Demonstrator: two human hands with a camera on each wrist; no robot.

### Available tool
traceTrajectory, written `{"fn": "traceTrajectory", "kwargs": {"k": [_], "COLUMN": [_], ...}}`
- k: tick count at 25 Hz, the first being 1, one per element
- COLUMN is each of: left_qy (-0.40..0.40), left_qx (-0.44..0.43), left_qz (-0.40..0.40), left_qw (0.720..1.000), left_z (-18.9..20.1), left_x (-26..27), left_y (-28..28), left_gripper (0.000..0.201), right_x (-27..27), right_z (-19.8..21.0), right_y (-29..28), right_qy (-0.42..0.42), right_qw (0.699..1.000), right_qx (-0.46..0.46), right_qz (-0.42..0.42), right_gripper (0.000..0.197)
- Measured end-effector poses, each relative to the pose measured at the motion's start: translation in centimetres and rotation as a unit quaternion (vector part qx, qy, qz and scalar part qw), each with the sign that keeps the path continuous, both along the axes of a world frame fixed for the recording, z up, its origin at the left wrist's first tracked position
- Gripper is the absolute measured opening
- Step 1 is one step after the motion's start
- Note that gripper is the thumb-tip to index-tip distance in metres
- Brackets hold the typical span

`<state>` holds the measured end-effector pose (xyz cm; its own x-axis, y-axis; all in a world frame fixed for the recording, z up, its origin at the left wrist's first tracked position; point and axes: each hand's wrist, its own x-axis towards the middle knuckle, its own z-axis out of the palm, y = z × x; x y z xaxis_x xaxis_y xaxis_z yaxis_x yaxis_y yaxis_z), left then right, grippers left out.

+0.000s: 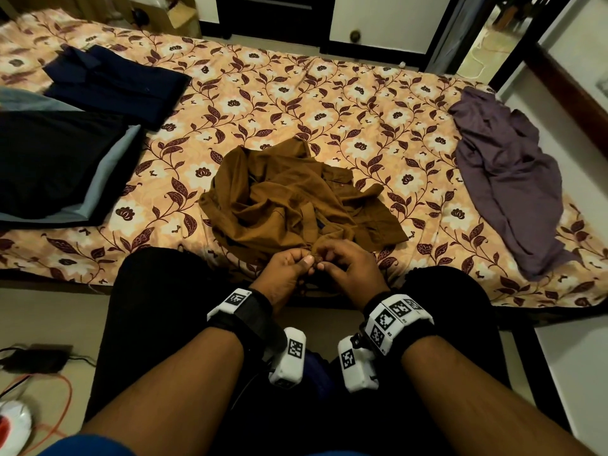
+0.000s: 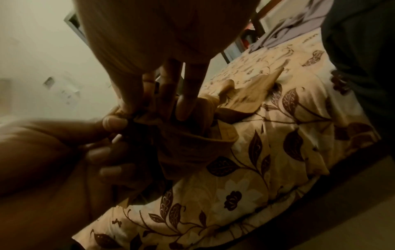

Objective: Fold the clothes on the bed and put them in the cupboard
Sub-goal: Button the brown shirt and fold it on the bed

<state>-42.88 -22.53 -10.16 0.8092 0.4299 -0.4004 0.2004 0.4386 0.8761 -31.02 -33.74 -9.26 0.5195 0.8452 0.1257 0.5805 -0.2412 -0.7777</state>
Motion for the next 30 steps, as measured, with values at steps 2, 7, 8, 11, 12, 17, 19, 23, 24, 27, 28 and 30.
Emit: {"fn": "traceTrajectory", "kwargs": {"k": [2,7,8,11,12,17,19,23,24,27,28,30], "left_qy": [0.004,-0.039,-0.044,-0.032,-0.023,-0.019,-0.082,-0.157,-0.157,-0.146,-0.146,-0.142], "left_qx": [0.002,0.072,0.125,0.335,0.4,0.552,0.503,0.477,0.472,0.415,0.389,0.342], "left_qz": [0.01,0.092,0.116,0.173,0.167,0.148,0.14,0.107,0.116,0.136,0.128,0.094], "left_qw": [1.0,0.992,0.984,0.926,0.901,0.82,0.849,0.858,0.86,0.888,0.9,0.924], "left_z": [0.6,3.2,3.5,3.2,3.4,8.4,12.1,18.0,18.6,17.9,17.4,16.2], "left_x": [0.0,-0.3,-0.3,-0.5,-0.7,-1.0,-1.1,-1.3,-1.3,-0.8,-0.5,0.3], "left_y": [0.3,0.3,0.2,0.5,0.5,0.4,0.7,0.7,0.8,1.8,2.2,3.4], "left_gripper": [0.028,0.019,0.016,0.022,0.03,0.048,0.048,0.03,0.023,0.024,0.026,0.028], "right_x": [0.2,-0.3,-0.5,-0.8,-0.8,-1.9,-2.3,-2.2,-2.1,-1.5,-1.0,0.4], "right_z": [1.0,3.9,4.4,5.8,6.5,13.2,16.3,20.1,20.0,18.9,18.4,16.6], "right_y": [0.4,2.0,2.1,1.9,1.9,1.5,1.9,2.2,2.3,3.1,3.4,4.5], "right_qy": [-0.077,-0.2,-0.191,-0.117,-0.095,-0.028,0.002,0.127,0.151,0.083,0.022,-0.081], "right_qw": [0.996,0.978,0.98,0.992,0.995,0.995,0.993,0.968,0.966,0.985,0.991,0.993], "right_qx": [-0.014,-0.03,-0.029,-0.004,0.011,0.095,0.113,0.199,0.195,0.145,0.13,0.085], "right_qz": [0.029,0.048,0.047,0.039,0.037,0.028,0.044,0.081,0.08,0.045,0.031,0.026], "right_gripper": [0.025,0.036,0.031,0.017,0.016,0.003,0.003,0.012,0.015,0.016,0.014,0.01]}}
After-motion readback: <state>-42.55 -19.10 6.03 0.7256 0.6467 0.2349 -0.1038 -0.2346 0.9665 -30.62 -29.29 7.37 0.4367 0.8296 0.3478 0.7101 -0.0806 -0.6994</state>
